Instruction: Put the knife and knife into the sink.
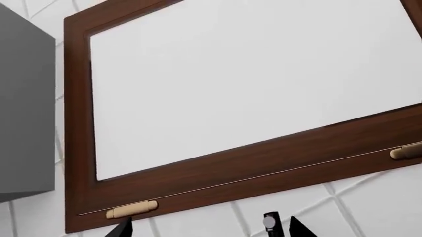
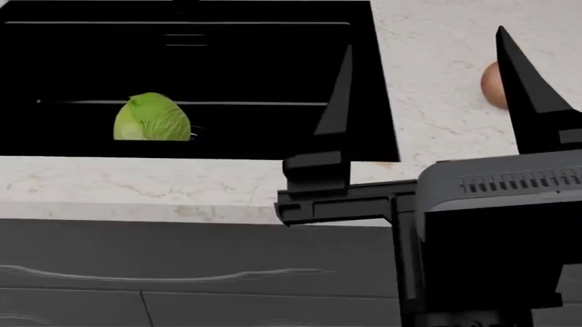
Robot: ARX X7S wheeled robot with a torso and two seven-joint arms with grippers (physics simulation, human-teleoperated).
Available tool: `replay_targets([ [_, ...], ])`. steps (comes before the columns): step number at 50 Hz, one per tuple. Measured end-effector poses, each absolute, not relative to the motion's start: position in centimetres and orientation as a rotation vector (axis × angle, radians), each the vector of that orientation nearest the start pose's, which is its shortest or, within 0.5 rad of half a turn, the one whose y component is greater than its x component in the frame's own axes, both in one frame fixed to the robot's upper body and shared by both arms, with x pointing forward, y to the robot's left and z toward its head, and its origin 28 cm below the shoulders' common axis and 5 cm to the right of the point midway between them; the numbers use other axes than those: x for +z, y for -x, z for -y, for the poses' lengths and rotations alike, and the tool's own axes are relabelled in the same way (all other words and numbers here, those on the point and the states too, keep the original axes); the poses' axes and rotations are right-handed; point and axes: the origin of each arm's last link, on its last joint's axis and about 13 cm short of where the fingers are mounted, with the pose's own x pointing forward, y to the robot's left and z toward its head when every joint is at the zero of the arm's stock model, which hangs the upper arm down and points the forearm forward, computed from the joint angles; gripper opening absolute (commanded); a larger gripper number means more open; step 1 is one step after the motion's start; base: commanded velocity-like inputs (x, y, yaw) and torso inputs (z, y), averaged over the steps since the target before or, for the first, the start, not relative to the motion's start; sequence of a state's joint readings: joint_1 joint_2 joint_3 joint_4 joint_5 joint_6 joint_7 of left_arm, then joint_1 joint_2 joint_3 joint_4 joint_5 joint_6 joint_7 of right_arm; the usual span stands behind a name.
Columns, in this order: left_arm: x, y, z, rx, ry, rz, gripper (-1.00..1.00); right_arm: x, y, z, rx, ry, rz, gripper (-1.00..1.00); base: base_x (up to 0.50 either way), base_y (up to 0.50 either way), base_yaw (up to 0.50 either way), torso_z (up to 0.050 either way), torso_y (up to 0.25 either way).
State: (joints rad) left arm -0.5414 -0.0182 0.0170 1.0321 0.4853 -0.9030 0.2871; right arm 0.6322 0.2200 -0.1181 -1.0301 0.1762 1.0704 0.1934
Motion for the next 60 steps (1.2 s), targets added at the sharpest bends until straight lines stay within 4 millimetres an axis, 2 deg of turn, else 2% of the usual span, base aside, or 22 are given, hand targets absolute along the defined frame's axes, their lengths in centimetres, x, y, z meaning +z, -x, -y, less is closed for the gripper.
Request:
replay_targets([
  [60,25.57,-18.84,-23.33,0.177,-0.277,0.656,1.0,26.01,-20.01,9.73,0.04,0.147,0.604,1.0,0.0,0.17,0.0,0.0,0.0],
])
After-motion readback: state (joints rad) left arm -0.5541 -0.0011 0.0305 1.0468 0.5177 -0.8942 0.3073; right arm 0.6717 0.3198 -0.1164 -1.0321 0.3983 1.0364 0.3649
